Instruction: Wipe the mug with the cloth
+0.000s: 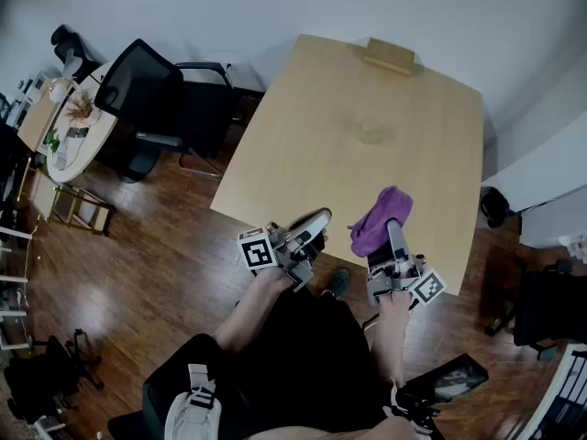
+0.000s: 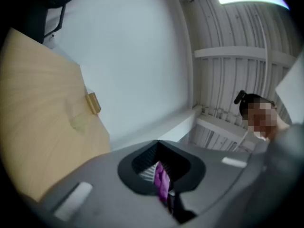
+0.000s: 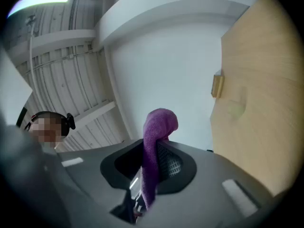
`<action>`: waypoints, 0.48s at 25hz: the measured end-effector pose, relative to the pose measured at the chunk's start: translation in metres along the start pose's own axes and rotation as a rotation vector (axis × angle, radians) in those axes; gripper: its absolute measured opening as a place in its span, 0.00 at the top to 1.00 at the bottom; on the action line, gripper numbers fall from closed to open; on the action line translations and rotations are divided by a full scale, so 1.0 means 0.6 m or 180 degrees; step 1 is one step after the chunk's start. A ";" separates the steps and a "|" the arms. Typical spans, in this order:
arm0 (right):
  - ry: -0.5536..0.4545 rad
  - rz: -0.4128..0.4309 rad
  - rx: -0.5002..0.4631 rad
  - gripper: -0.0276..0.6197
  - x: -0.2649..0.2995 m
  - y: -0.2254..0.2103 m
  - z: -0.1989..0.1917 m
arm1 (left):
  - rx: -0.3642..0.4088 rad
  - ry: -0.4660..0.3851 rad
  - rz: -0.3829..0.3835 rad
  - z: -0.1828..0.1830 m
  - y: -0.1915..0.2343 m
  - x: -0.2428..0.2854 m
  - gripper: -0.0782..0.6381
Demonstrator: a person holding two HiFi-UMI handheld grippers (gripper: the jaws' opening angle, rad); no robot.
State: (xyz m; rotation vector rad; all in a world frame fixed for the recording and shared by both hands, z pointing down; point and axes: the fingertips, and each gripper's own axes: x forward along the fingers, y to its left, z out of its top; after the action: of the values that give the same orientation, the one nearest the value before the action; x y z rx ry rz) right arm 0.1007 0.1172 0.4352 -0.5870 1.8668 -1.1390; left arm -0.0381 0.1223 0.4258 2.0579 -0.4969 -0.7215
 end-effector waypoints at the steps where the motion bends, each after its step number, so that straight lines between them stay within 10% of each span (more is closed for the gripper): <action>1: -0.0021 -0.0015 0.0014 0.86 -0.002 -0.006 0.013 | -0.0008 0.0008 -0.0003 -0.004 0.005 0.009 0.88; 12: -0.0142 -0.0188 -0.0065 0.86 0.024 -0.055 0.087 | 0.0186 -0.0043 0.0095 0.064 0.082 0.068 0.88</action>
State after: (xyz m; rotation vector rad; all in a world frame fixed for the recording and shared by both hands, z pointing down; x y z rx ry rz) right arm 0.1362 0.0655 0.4464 -0.6777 1.8358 -1.1370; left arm -0.0364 0.0489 0.4375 2.0967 -0.5613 -0.7113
